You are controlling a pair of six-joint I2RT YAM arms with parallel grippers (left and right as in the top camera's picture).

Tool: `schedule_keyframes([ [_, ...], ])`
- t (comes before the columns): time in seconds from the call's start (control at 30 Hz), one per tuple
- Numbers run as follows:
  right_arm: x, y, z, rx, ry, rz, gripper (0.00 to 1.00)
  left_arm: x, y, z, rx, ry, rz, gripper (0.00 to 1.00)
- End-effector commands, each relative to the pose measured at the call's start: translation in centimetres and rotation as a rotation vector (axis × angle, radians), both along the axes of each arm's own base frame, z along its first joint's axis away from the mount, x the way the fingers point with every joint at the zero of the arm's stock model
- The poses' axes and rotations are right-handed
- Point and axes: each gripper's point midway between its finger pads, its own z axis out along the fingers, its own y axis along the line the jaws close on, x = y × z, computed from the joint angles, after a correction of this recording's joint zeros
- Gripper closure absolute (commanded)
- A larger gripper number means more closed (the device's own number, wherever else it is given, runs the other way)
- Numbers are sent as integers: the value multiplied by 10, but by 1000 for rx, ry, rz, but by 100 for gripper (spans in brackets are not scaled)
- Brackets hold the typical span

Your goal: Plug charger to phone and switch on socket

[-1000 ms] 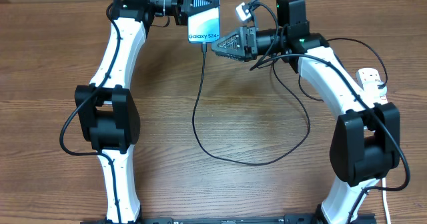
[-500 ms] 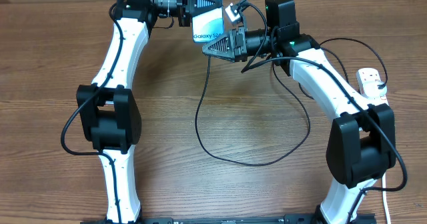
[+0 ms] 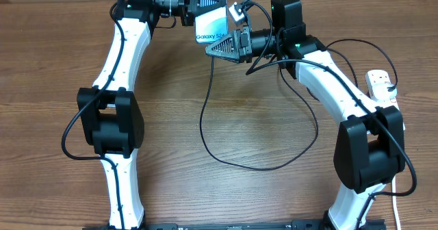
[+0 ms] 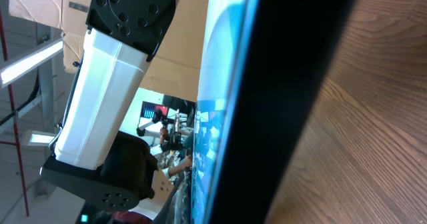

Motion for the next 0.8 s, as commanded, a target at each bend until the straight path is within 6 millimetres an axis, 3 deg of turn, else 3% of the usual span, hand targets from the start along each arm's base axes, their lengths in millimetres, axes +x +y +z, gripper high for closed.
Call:
schedule_keyframes([
  [0.0, 18, -5, 11, -10, -90, -77, 96, -22, -6, 26, -37, -48, -85, 96],
  [0.03, 18, -6, 11, -10, -89, -78, 95, -22, -6, 26, -37, -48, -85, 96],
  [0.1, 19, -7, 11, -10, -89, -83, 27, -22, -6, 26, -37, -48, -85, 96],
  [0.13, 20, -9, 11, -10, -89, -87, 10, -23, -6, 26, -37, -48, -87, 96],
  [0.17, 21, -11, 11, -10, -89, -90, 4, -23, -6, 26, -38, -48, -88, 96],
  [0.47, 38, -37, 10, -15, -82, -150, 4, -26, -7, 27, -45, -49, -106, 96],
  [0.63, 40, -40, 10, -15, -83, -156, 28, -28, -10, 27, -45, -49, -112, 96],
  [0.77, 40, -40, 12, -12, -93, -157, 35, -32, -18, 27, -46, -48, -128, 96],
])
